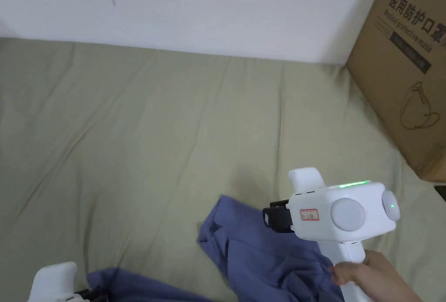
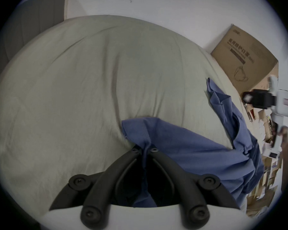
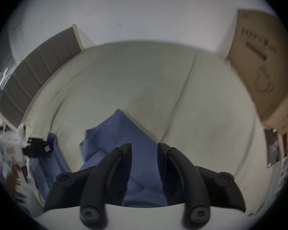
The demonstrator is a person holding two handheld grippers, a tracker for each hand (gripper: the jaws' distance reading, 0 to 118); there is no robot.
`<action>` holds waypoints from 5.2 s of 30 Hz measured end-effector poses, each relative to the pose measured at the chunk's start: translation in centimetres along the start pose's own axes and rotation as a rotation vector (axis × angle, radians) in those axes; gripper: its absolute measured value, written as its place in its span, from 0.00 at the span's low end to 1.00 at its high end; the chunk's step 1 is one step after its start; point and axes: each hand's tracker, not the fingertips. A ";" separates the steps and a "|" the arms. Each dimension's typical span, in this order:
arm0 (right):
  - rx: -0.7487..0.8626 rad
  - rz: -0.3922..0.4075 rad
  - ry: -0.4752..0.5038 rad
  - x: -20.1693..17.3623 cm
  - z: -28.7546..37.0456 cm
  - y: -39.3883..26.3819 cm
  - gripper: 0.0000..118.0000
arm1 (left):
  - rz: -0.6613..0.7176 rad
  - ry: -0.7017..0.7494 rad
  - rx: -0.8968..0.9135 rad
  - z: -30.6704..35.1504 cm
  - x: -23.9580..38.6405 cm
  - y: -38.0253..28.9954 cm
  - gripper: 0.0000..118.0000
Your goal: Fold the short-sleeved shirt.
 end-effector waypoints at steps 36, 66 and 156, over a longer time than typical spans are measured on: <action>0.316 0.040 -0.052 -1.1 19.1 -0.7 0.00 | -0.025 -0.122 0.280 15.3 2.2 5.2 0.04; 0.865 -0.133 -0.461 6.4 47.0 19.6 0.00 | -0.187 0.094 0.841 37.8 9.3 33.0 0.04; 0.104 -0.450 -0.227 -2.8 22.8 -37.0 0.00 | 0.169 -0.024 0.327 26.0 -0.4 -9.0 0.00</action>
